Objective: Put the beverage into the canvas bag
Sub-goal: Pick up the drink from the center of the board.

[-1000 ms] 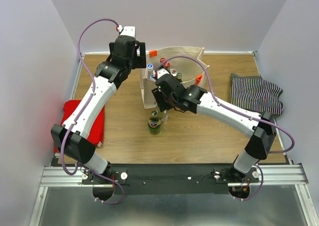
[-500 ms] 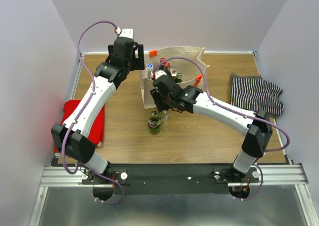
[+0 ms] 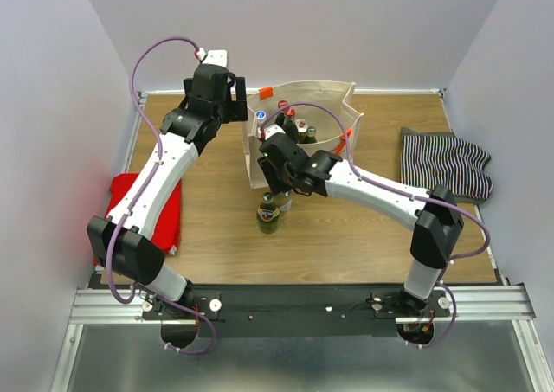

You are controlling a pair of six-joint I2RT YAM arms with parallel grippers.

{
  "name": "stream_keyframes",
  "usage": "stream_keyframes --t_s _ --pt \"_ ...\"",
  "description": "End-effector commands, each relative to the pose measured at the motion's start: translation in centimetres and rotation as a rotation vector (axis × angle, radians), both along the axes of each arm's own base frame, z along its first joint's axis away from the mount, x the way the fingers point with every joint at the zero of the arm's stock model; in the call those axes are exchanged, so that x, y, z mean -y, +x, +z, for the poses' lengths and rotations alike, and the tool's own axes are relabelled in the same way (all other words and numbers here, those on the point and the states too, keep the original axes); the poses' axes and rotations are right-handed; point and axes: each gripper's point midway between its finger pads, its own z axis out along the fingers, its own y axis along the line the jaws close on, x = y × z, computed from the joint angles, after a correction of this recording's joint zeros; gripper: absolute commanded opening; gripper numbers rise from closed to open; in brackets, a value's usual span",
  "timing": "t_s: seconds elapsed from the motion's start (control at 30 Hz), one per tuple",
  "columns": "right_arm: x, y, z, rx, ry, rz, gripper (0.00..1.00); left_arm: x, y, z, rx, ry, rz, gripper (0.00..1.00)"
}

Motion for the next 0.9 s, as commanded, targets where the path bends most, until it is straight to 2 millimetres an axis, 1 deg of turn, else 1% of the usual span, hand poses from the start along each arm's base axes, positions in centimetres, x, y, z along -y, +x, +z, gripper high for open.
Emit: stream_keyframes --t_s 0.0,0.03,0.13,0.17,0.3,0.43,0.47,0.53,0.7,0.87 --pt "-0.2 0.1 -0.9 0.002 -0.005 -0.012 0.47 -0.2 -0.6 1.0 0.022 -0.03 -0.005 0.99" --pt "-0.2 0.1 -0.9 0.003 -0.005 -0.011 0.46 -0.1 -0.6 1.0 0.022 -0.032 -0.007 0.99" --pt "-0.2 0.1 -1.0 -0.002 -0.007 -0.011 0.36 -0.1 -0.6 0.9 0.021 -0.037 -0.007 0.99" --pt "-0.2 0.1 -1.0 -0.004 -0.009 -0.011 0.25 -0.2 -0.7 0.9 0.02 -0.036 -0.005 0.99" --pt "0.0 0.1 -1.0 -0.008 -0.014 -0.022 0.01 -0.2 -0.7 0.9 0.022 -0.034 -0.005 0.99" --pt "0.1 0.0 -0.5 -0.001 -0.009 -0.025 0.01 -0.2 -0.8 1.1 0.026 -0.041 -0.009 0.99" --pt "0.1 0.2 0.0 0.011 0.003 -0.029 0.01 -0.1 -0.8 1.2 0.03 -0.043 -0.011 0.99" --pt "0.2 0.2 0.5 0.021 0.012 -0.034 0.01 0.0 -0.8 1.2 0.03 -0.048 -0.017 0.99" --pt "0.3 0.6 2.4 0.06 0.043 -0.049 0.01 0.5 -0.8 1.5 0.036 -0.062 -0.039 0.99" --pt "0.8 1.4 5.3 0.128 0.067 -0.086 0.01 0.8 -0.9 1.8 0.039 -0.072 -0.059 0.99"
